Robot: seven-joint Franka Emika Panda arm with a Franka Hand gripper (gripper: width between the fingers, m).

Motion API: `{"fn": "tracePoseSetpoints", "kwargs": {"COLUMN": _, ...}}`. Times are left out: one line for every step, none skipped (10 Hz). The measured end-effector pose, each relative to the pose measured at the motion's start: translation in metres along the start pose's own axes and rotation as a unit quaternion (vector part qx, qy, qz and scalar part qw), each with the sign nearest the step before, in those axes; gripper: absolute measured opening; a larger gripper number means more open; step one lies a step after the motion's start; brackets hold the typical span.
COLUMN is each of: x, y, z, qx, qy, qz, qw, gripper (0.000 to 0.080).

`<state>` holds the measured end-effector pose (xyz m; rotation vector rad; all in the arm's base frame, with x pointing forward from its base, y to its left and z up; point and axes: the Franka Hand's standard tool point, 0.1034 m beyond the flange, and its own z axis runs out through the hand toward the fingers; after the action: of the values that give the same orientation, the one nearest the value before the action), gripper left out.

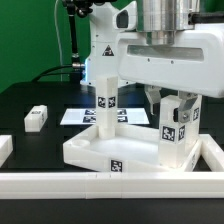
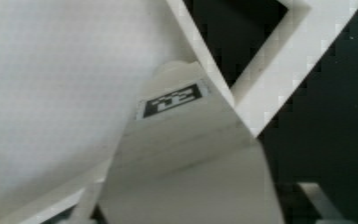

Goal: Assemble desk

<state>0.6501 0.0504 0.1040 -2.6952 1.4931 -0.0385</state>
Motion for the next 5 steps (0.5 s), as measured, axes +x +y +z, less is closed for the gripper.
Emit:
{"fn": "tracePoseSetpoints", "kwargs": {"x": 0.0, "y": 0.0, "z": 0.0, "qx": 0.0, "qy": 0.0, "qz": 0.0, "qw": 1.0, "gripper": 0.043}}
{"fn": "tracePoseSetpoints", "kwargs": {"x": 0.001, "y": 0.0, "z": -0.001, "qx": 0.001, "qy": 0.001, "qz": 0.0, "qw": 1.0, "gripper": 0.0598}}
{"fn": "tracePoseSetpoints", "kwargs": {"x": 0.009, "y": -0.001, "z": -0.013, "qx": 0.009, "qy": 0.003, "qz": -0.02, "qw": 1.0, "gripper": 0.0598}}
{"fn": "tracePoseSetpoints", "kwargs": {"x": 0.023, "y": 0.002, "z": -0.035, "qx": 0.022, "qy": 0.005, "qz": -0.039, "qw": 0.999, "gripper": 0.0639}}
{"fn": "tracePoseSetpoints", "kwargs": {"x": 0.038, "y": 0.01, "z": -0.05, "qx": 0.032, "qy": 0.009, "qz": -0.049, "qw": 0.998, "gripper": 0.0646}}
